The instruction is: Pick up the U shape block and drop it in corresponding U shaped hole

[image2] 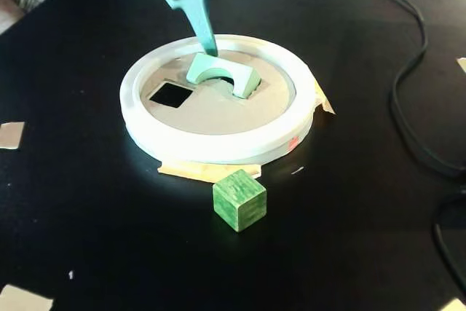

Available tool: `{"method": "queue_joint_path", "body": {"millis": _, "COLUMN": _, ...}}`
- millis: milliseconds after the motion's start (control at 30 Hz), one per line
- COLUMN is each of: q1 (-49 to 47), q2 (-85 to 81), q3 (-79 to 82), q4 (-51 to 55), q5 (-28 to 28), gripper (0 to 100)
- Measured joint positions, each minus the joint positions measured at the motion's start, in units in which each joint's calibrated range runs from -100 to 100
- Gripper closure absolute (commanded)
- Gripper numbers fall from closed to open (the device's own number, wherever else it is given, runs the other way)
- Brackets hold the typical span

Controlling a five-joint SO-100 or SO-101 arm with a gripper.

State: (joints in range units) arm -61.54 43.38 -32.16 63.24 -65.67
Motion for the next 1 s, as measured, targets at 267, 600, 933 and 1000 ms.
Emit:
{"method": "queue_joint_path", "body": {"millis": 267, "q1": 2.80, "q2": 6.33, "q3": -8.30, "q4": 0.00, "q5": 0.00, "gripper": 5}}
{"method": "queue_joint_path", "body": {"millis": 600, "q1": 4.30, "q2": 8.83, "q3": -10.05, "q4": 4.56, "q5": 2.15, "gripper": 3}}
{"method": "queue_joint_path", "body": {"millis": 933, "q1": 5.49, "q2": 8.83, "q3": -12.40, "q4": 14.16, "q5": 2.78, "gripper": 4}}
{"method": "queue_joint_path", "body": {"millis": 1000, "q1": 5.49, "q2": 8.83, "q3": -12.69, "q4": 14.65, "q5": 2.78, "gripper": 5}}
